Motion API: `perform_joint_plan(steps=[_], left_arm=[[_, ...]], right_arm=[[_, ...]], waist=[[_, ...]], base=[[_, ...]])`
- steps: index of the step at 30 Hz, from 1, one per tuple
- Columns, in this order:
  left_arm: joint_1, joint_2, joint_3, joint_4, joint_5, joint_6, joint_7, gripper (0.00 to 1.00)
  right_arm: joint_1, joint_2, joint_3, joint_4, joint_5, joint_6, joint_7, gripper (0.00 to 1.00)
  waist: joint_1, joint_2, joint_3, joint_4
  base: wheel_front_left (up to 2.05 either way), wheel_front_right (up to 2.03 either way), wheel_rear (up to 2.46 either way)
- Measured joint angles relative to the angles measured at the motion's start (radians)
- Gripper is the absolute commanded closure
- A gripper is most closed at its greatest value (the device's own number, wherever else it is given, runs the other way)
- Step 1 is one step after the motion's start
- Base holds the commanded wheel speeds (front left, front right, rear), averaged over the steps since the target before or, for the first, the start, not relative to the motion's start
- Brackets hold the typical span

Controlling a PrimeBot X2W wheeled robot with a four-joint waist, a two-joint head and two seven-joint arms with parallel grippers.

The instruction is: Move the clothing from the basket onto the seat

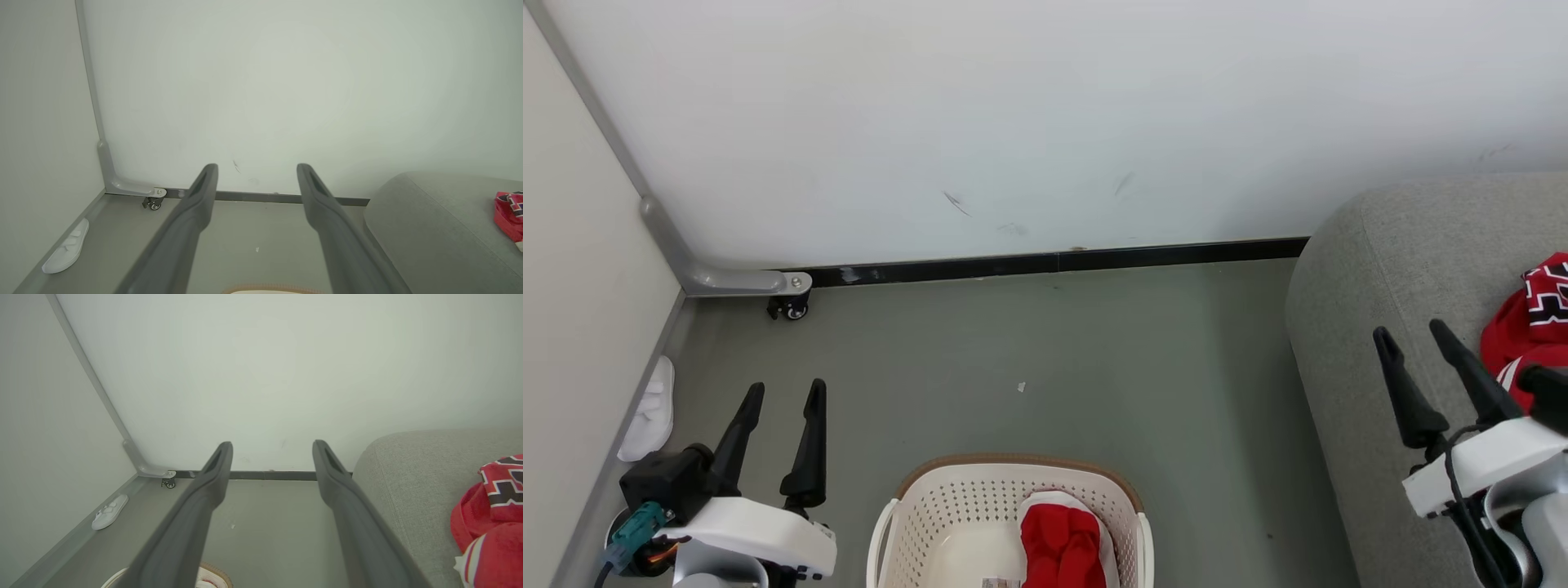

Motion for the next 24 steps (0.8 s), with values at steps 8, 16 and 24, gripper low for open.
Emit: perform_joint_plan(steps=[8,16,24], left_arm=[[0.022,-0.031,0.048,-0.027,0.034,0.000,0.000,0.00],[0.058,-0.057,0.079,-0.036,0.069,-0.007,0.000,0.00],[0.059,-0.075,0.105,-0.045,0.092,-0.027,0.000,0.00]], right_arm=[[0.086,0.059,-0.044,-0.052,-0.056,0.000,0.000,0.00],[0.135,0.101,-0.054,-0.097,-0.103,0.000,0.000,0.00],[0.140,0.119,-0.054,-0.125,-0.135,0.000,0.000,0.00]], waist=[[0.0000,0.0000,0.003,0.004],[0.0000,0.0000,0.009,0.004],[0.0000,0.0000,0.012,0.001]], base=[[0.00,0.00,0.00],[0.00,0.00,0.00],[0.00,0.00,0.00]])
